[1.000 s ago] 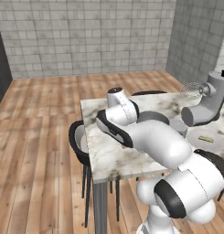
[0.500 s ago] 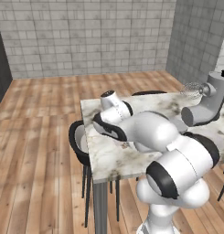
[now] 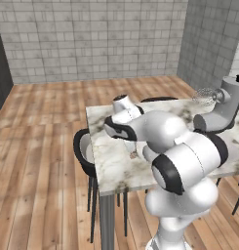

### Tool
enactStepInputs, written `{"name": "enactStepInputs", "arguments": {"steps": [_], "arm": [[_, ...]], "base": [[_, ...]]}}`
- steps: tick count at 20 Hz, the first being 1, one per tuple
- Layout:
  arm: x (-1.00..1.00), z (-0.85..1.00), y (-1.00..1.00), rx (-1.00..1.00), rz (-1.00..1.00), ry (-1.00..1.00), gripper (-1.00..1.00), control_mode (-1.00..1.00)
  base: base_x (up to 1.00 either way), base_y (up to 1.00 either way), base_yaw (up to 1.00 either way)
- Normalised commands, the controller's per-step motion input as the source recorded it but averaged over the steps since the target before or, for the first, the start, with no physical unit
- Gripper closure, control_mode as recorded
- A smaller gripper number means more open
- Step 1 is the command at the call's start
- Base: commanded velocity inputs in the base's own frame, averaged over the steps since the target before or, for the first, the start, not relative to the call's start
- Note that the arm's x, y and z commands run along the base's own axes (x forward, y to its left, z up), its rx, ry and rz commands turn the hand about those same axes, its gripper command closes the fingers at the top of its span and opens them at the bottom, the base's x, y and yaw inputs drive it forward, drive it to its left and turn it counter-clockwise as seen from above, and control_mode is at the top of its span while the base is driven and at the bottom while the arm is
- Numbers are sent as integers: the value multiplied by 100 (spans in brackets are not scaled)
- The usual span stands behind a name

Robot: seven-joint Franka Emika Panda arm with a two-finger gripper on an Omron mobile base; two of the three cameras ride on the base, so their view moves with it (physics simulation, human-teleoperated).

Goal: Add butter and sugar cubes to the stand mixer bowl and then turn on the stand mixer to begin making frosting.

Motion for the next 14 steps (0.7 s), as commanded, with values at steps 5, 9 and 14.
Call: {"name": "enactStepInputs", "arguments": {"steps": [5,9,14], "arm": [[1,-30,-2,0,-6,1,-100,-100],[2,-21,0,0,0,0,-100,-100],[0,-17,1,0,0,0,-100,-100]], "base": [[0,0,0],[0,0,0],[0,0,0]]}}
